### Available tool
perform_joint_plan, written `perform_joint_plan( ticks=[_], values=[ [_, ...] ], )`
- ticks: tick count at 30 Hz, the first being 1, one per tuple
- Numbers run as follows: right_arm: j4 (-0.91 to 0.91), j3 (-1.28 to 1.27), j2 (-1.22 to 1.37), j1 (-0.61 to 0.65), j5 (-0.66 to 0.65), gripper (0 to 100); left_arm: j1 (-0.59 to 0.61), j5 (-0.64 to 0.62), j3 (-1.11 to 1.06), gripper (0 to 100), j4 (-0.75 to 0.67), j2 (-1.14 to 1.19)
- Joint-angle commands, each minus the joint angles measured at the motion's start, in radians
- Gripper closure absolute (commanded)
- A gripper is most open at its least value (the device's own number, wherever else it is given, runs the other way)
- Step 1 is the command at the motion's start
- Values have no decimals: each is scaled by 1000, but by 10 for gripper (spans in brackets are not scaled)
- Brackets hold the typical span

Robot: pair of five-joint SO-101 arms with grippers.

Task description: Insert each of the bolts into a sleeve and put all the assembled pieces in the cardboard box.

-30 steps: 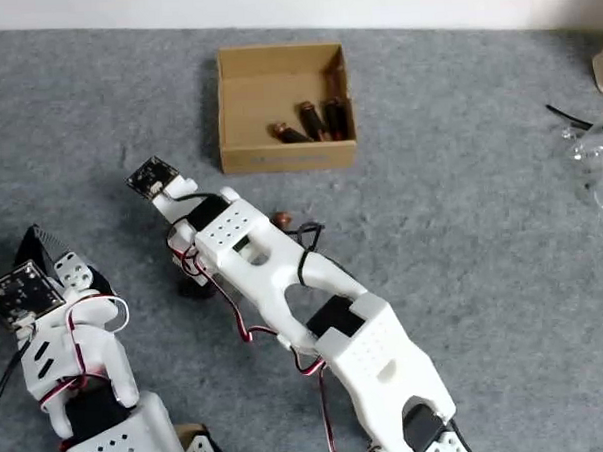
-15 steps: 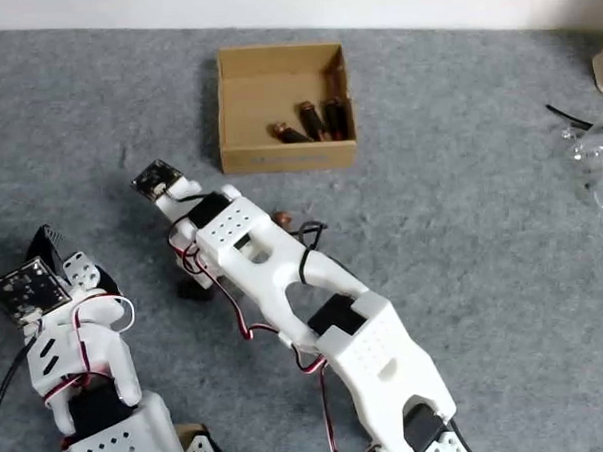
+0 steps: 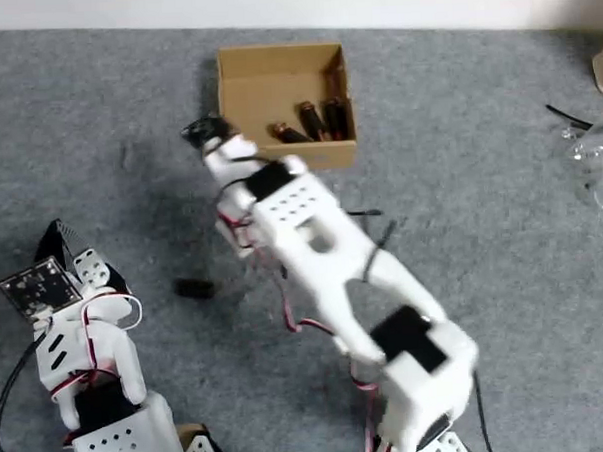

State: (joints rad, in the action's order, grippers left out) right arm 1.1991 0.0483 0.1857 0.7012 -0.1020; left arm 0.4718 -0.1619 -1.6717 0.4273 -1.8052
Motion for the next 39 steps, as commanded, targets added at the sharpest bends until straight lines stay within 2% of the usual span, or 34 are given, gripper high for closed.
perform_joint_plan(
  ticks=[1,4,11,14,17,23,28,32,39],
  values=[
    [-7,-99,-242,-84,11,995,-21,0,-4,992,-23,-2],
    [-7,-226,-418,-143,11,995,-56,11,-4,982,-18,-1],
    [-76,-615,-823,-234,3,995,-220,192,-4,986,-12,-1],
    [-116,-777,-990,-297,-29,995,-288,269,12,986,34,1],
    [-134,-914,-1155,-354,-77,995,-392,388,62,986,135,1],
    [-134,-1141,-1419,-412,-132,995,-651,746,179,986,365,1],
    [-143,-1285,-1563,-490,-160,995,-765,959,331,986,588,13],
    [-189,-1372,-1652,-521,-160,995,-823,1148,489,987,744,180],
    [-191,-1397,-1716,-522,-155,995,-885,1350,834,987,852,748]
  ],
)
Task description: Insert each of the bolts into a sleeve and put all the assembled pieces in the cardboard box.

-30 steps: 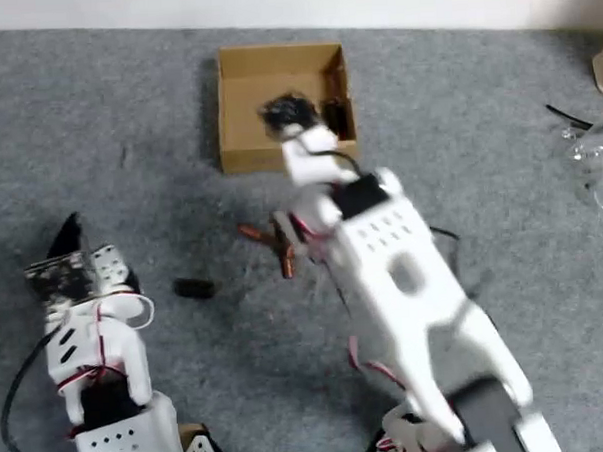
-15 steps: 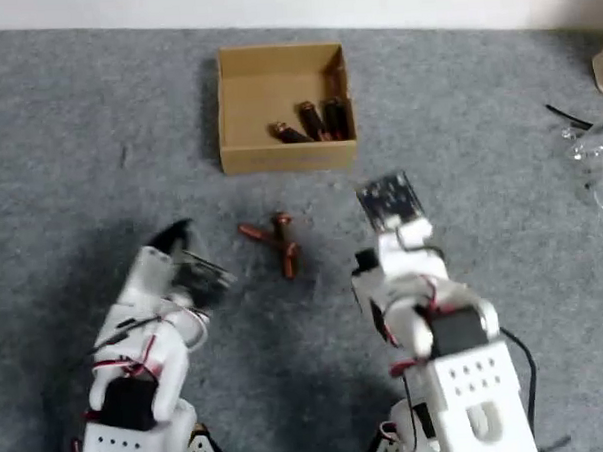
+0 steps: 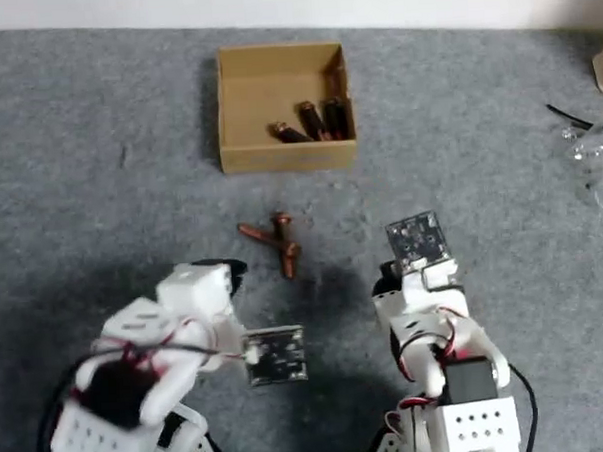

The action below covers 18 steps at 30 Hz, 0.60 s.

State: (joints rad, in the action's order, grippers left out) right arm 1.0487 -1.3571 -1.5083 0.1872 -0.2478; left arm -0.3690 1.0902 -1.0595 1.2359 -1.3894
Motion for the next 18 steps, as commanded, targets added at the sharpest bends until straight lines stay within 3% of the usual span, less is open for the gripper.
perform_joint_plan(
  ticks=[1,6,13,18],
  values=[
    [-41,8,-22,-8,-8,995,-56,115,271,987,60,414],
    [-58,-22,-28,-8,-6,995,-119,175,418,982,104,753],
    [-76,-30,-28,-64,20,995,-93,176,509,980,49,1084],
    [-77,-28,-28,-71,21,995,-12,206,621,869,25,1270]
  ],
)
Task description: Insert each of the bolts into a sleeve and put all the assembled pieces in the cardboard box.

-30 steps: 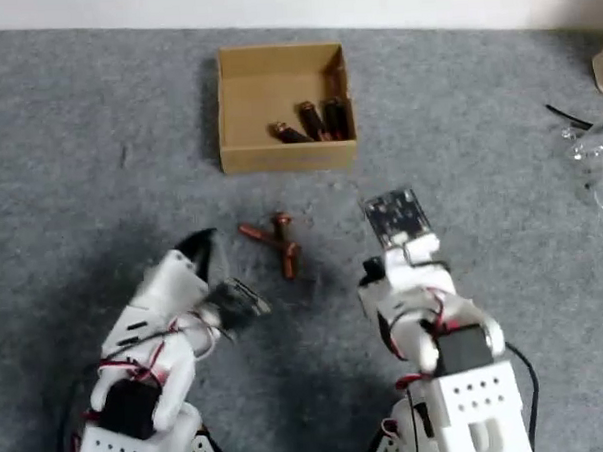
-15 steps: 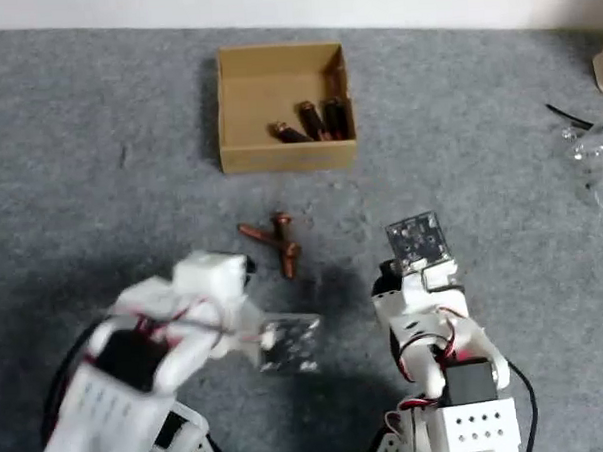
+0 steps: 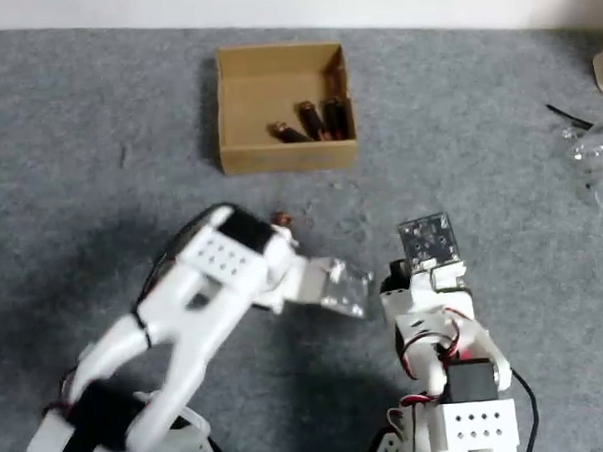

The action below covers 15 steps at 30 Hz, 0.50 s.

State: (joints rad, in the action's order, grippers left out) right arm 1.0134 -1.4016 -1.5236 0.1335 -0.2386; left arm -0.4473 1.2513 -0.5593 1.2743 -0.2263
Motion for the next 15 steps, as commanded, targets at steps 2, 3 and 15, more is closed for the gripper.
perform_joint_plan(
  ticks=[2,3,15],
  values=[
    [-50,12,-13,-16,12,995,90,81,162,842,-14,166],
    [-61,8,-13,-16,12,995,96,83,182,844,-20,193],
    [-111,-38,-13,-13,12,995,156,147,456,847,-18,410]
  ],
)
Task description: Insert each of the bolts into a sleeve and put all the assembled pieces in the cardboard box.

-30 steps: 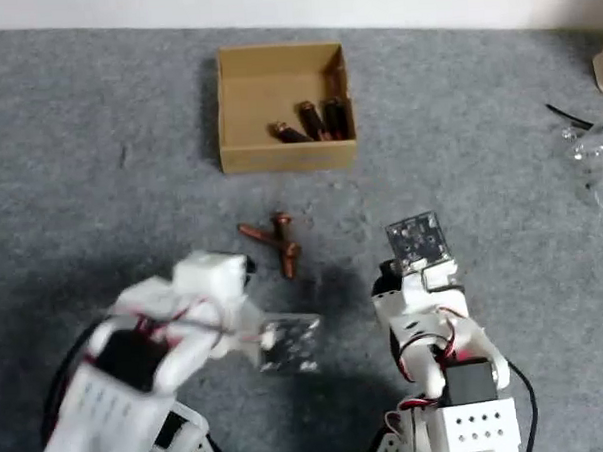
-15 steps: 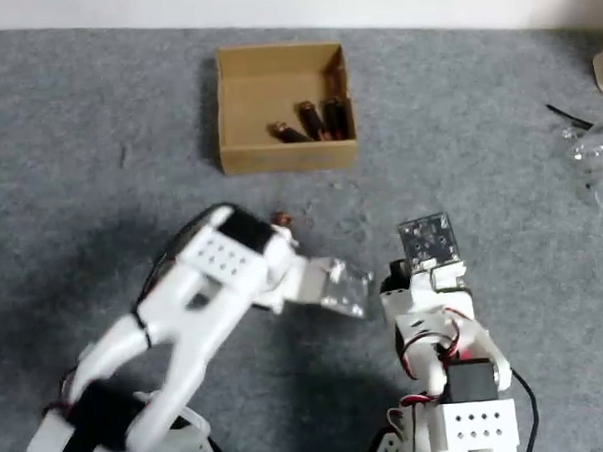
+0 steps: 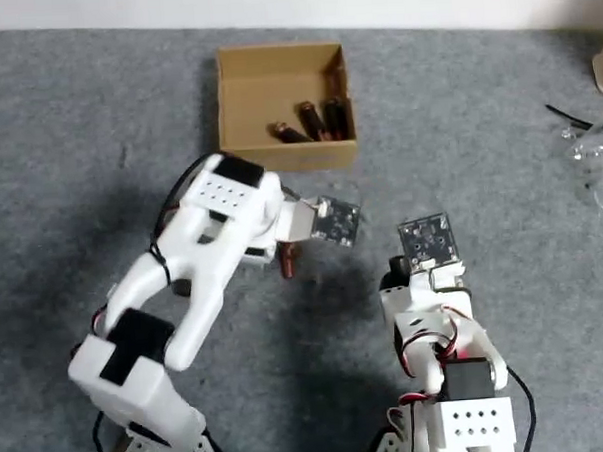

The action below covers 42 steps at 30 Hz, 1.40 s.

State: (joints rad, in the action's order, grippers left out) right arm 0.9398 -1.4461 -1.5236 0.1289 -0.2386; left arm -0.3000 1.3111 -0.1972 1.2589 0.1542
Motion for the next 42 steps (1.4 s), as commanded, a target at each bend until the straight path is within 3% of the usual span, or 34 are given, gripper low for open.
perform_joint_plan(
  ticks=[1,14,21,24,34,42],
  values=[
    [-38,7,-13,-8,12,995,7,89,105,847,-3,48],
    [-38,5,-13,-7,12,995,5,83,300,849,2,288],
    [-38,5,-13,-7,12,995,4,51,300,866,2,291],
    [-38,5,-13,-7,12,995,4,49,300,997,3,291],
    [-104,-51,-13,-7,12,995,1,49,298,994,12,289],
    [-108,-59,-13,-7,12,995,-44,21,297,995,146,176]
  ],
)
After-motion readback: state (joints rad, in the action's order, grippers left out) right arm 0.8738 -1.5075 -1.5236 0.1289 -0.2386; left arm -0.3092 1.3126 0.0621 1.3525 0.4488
